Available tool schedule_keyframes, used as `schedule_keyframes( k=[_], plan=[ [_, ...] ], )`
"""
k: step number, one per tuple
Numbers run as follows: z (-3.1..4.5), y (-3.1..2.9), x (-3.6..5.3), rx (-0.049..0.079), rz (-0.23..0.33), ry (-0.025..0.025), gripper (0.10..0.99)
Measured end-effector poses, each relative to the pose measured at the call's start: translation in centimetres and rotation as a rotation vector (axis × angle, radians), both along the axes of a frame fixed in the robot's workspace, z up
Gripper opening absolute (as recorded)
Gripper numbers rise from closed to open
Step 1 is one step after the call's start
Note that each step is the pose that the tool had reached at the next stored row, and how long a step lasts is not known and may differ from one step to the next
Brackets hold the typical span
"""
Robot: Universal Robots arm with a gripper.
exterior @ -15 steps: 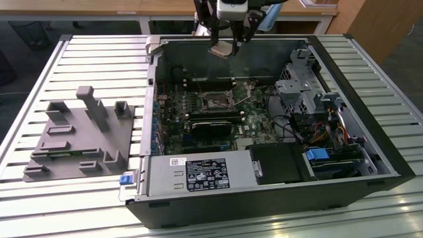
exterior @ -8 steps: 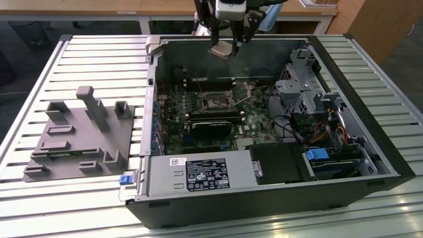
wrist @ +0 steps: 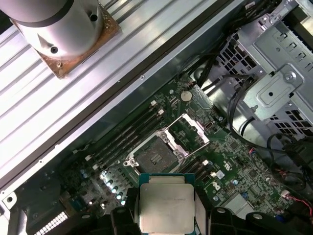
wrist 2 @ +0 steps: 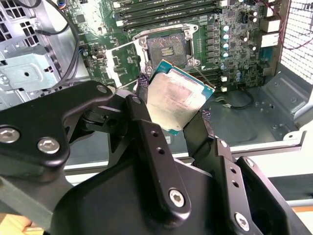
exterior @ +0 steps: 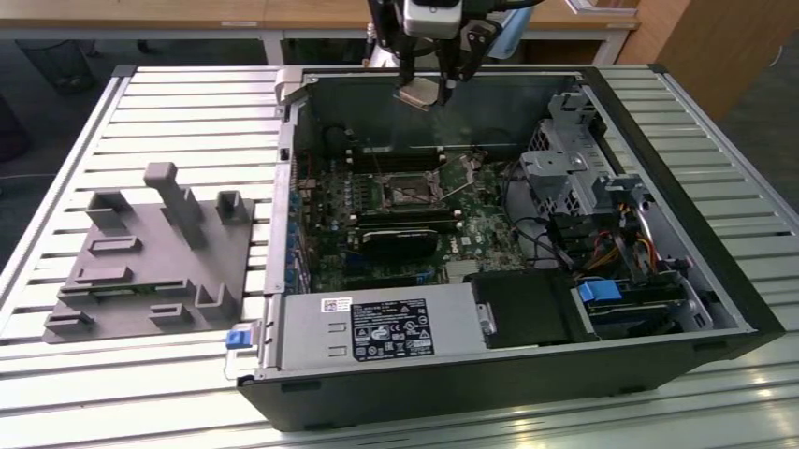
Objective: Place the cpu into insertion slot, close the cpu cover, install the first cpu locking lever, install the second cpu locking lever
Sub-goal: 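Place the cpu into insertion slot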
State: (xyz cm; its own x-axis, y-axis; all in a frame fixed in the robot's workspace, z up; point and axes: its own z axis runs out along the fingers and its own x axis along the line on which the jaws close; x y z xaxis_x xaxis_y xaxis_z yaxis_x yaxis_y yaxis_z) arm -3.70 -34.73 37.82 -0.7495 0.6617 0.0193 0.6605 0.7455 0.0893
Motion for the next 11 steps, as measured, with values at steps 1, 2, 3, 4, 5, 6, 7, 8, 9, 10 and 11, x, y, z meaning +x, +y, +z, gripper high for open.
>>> schedule_keyframes(
  k=[1,2,3,4,5,6,7,8,9,10,11],
  plan=[
    [0.0,0.0,0.0,0.0,-0.004,0.0,0.537],
    [0.0,0.0,0.0,0.0,-0.007,0.0,0.537],
    [0.0,0.0,0.0,0.0,-0.011,0.0,0.537],
    [0.0,0.0,0.0,0.0,-0.015,0.0,0.537],
    [0.0,0.0,0.0,0.0,-0.018,0.0,0.537],
    [0.0,0.0,0.0,0.0,-0.022,0.0,0.537],
    [0.0,0.0,0.0,0.0,-0.025,0.0,0.537],
    [0.0,0.0,0.0,0.0,-0.029,0.0,0.537],
    [0.0,0.0,0.0,0.0,-0.033,0.0,0.537],
    [0.0,0.0,0.0,0.0,-0.036,-0.0001,0.537],
    [0.0,0.0,0.0,0.0,-0.04,0.0,0.537]
  ],
)
